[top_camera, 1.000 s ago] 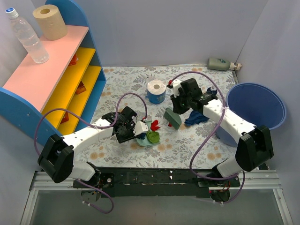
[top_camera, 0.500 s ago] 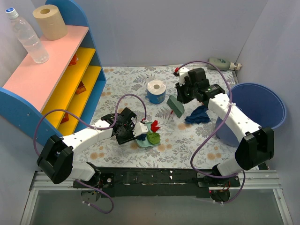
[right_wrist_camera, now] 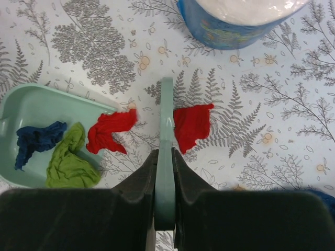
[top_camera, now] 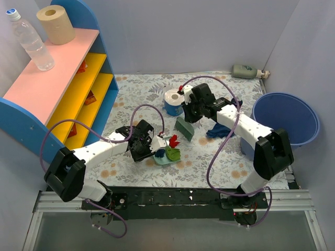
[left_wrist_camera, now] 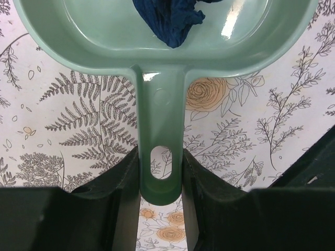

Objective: Sweep away the paper scraps from the table

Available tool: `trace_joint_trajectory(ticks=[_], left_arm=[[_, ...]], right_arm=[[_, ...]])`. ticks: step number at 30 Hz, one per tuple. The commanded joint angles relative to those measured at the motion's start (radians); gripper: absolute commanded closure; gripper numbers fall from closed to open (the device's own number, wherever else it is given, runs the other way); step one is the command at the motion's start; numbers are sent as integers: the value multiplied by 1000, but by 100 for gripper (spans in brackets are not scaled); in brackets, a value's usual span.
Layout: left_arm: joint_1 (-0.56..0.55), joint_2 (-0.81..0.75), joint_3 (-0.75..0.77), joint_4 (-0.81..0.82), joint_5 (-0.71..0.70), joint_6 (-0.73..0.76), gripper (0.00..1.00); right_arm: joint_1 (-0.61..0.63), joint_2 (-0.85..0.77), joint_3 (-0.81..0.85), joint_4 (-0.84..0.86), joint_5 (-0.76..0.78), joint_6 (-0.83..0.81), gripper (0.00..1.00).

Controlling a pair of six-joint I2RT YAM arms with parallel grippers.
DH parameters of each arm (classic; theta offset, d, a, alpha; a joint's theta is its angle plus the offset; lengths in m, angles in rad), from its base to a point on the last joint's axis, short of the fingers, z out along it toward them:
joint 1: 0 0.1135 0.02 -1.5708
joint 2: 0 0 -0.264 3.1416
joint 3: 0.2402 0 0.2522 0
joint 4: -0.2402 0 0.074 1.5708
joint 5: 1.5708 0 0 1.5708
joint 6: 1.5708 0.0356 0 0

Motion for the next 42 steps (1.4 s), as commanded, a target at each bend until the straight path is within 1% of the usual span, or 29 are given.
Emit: trace_joint_trajectory(ticks=[1, 4, 6, 10, 17, 24, 31, 37, 41, 42], left_arm=[[8, 18, 49, 32, 29, -16, 100], [6, 34, 61, 44, 33, -31, 100], [8, 46, 64, 52, 41, -51, 100], [6, 81, 91, 53, 82, -95, 100], [11, 83, 74, 104, 119, -123, 100], [15, 52, -1, 234, 159, -120, 100], [18, 54, -28, 300, 191, -115, 100], [26, 44, -37, 345, 210, -112, 100], [28, -11, -64, 389, 231, -111, 100], [28, -18, -78, 405, 230, -111, 100]], right_arm=[[34, -13, -13, -3, -79, 17, 99], [54, -18, -25, -14, -174, -3, 99], [83, -13, -34, -26, -189, -53, 99], [92, -38, -34, -38, -203, -52, 99], [92, -98, 2, -49, -101, -81, 99], [92, -127, 45, -78, -36, -116, 99], [92, -150, 76, -74, -114, -98, 99], [91, -127, 93, -75, -44, -133, 99], [89, -124, 110, -61, -103, -116, 99], [91, -116, 120, -61, -142, -112, 99]])
